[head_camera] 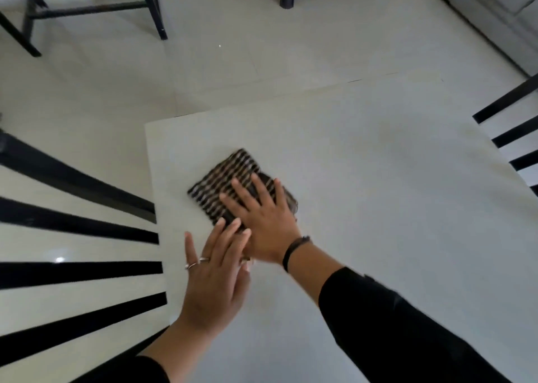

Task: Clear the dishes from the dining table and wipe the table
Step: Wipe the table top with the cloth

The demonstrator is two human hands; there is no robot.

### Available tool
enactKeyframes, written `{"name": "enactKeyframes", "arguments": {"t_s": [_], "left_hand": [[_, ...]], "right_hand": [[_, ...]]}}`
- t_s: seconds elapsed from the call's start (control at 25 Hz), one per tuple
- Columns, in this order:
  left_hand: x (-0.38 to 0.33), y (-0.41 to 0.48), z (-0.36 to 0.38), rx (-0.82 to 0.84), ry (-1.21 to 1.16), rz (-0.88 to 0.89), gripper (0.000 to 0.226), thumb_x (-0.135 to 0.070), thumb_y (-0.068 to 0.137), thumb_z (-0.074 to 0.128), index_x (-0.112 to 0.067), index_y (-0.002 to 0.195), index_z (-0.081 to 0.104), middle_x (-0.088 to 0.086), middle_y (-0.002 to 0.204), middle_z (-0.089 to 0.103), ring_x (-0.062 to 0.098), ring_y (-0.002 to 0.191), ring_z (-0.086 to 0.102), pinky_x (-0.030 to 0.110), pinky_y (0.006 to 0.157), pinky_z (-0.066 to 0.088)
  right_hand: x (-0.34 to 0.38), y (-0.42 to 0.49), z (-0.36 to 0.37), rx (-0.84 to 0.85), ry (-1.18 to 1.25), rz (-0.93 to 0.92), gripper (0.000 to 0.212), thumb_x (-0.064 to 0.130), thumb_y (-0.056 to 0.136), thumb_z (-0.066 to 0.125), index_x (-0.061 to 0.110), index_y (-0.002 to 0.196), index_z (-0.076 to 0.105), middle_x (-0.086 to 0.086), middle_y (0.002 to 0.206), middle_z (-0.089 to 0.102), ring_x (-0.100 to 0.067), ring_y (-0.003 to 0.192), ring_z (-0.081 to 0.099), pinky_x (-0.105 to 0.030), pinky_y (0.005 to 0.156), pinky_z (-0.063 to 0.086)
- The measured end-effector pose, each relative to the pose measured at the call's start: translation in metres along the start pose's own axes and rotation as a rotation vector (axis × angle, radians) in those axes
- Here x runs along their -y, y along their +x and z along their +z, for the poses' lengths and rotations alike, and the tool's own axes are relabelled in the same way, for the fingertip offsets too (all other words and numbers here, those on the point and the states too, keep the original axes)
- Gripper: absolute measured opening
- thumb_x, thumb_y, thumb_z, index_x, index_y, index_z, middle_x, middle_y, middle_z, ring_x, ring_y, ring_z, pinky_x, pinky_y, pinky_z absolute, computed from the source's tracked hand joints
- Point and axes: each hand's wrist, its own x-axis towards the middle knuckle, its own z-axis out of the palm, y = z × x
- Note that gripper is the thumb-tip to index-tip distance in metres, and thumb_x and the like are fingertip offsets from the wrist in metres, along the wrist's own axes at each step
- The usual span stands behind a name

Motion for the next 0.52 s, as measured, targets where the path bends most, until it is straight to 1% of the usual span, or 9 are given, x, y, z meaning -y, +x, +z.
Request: {"name": "enactKeyframes", "arguments": {"t_s": [0.12, 0.2, 0.28, 0.32, 0.36, 0.4, 0.44, 0.52], "left_hand": [[0.013, -0.029, -0.012, -0.041, -0.029, -0.259, 0.050, -0.033, 0.091, 0.037, -0.012, 0.135, 0.047, 0.007, 0.146, 0.043, 0.023, 0.140, 0.031, 0.064, 0.112, 0.001], [0.028, -0.038, -0.014, -0.114, -0.037, -0.444, 0.051, -0.033, 0.091, 0.037, -0.009, 0.136, 0.046, 0.010, 0.146, 0.042, 0.025, 0.140, 0.030, 0.062, 0.112, -0.004], [0.045, -0.038, -0.014, -0.123, -0.060, -0.660, 0.053, -0.032, 0.095, 0.040, -0.009, 0.143, 0.035, 0.011, 0.152, 0.032, 0.026, 0.143, 0.022, 0.061, 0.112, -0.006], [0.050, -0.034, -0.013, -0.095, -0.076, -0.739, 0.055, -0.031, 0.098, 0.041, -0.009, 0.146, 0.028, 0.011, 0.155, 0.026, 0.025, 0.144, 0.018, 0.061, 0.112, -0.007], [0.051, -0.029, -0.011, -0.064, -0.084, -0.780, 0.058, -0.030, 0.098, 0.040, -0.009, 0.149, 0.021, 0.010, 0.157, 0.021, 0.023, 0.145, 0.015, 0.060, 0.113, -0.008], [0.049, -0.025, -0.009, -0.042, -0.083, -0.790, 0.061, -0.031, 0.099, 0.038, -0.008, 0.150, 0.015, 0.010, 0.158, 0.018, 0.022, 0.146, 0.013, 0.059, 0.113, -0.008], [0.047, -0.021, -0.006, -0.028, -0.071, -0.787, 0.062, -0.033, 0.099, 0.034, -0.006, 0.150, 0.011, 0.011, 0.158, 0.016, 0.022, 0.146, 0.011, 0.058, 0.114, -0.009], [0.044, -0.017, -0.003, -0.007, -0.032, -0.770, 0.065, -0.038, 0.097, 0.023, -0.004, 0.150, 0.007, 0.010, 0.158, 0.014, 0.021, 0.146, 0.010, 0.054, 0.115, -0.007]], "right_hand": [[0.059, -0.062, 0.008, -0.035, 0.116, 0.007, 0.069, 0.063, 0.088, 0.025, 0.031, 0.149, 0.026, -0.002, 0.159, 0.020, -0.036, 0.146, 0.004, -0.067, 0.110, 0.006], [0.075, -0.102, 0.016, -0.068, 0.143, 0.063, 0.070, 0.067, 0.087, 0.035, 0.026, 0.144, 0.037, -0.005, 0.155, 0.030, -0.036, 0.146, 0.006, -0.066, 0.112, 0.006], [0.059, -0.123, 0.020, -0.160, 0.130, 0.087, 0.068, 0.063, 0.085, 0.044, 0.015, 0.132, 0.051, -0.011, 0.147, 0.042, -0.035, 0.145, 0.014, -0.061, 0.114, 0.011], [0.043, -0.124, 0.021, -0.211, 0.132, 0.121, 0.065, 0.059, 0.085, 0.047, 0.010, 0.127, 0.056, -0.014, 0.144, 0.046, -0.036, 0.144, 0.019, -0.059, 0.113, 0.017], [0.023, -0.120, 0.020, -0.245, 0.138, 0.190, 0.066, 0.056, 0.084, 0.048, 0.006, 0.126, 0.058, -0.017, 0.142, 0.047, -0.036, 0.143, 0.022, -0.057, 0.113, 0.021], [0.003, -0.108, 0.016, -0.249, 0.141, 0.287, 0.071, 0.055, 0.083, 0.045, 0.004, 0.131, 0.054, -0.019, 0.144, 0.045, -0.037, 0.143, 0.022, -0.057, 0.113, 0.022], [-0.015, -0.090, 0.012, -0.218, 0.147, 0.393, 0.077, 0.057, 0.082, 0.040, 0.006, 0.139, 0.046, -0.018, 0.149, 0.038, -0.036, 0.144, 0.018, -0.057, 0.114, 0.018], [-0.047, -0.048, 0.005, -0.132, 0.156, 0.556, 0.084, 0.062, 0.081, 0.032, 0.019, 0.152, 0.021, -0.011, 0.159, 0.018, -0.034, 0.147, 0.005, -0.058, 0.116, 0.003]]}}
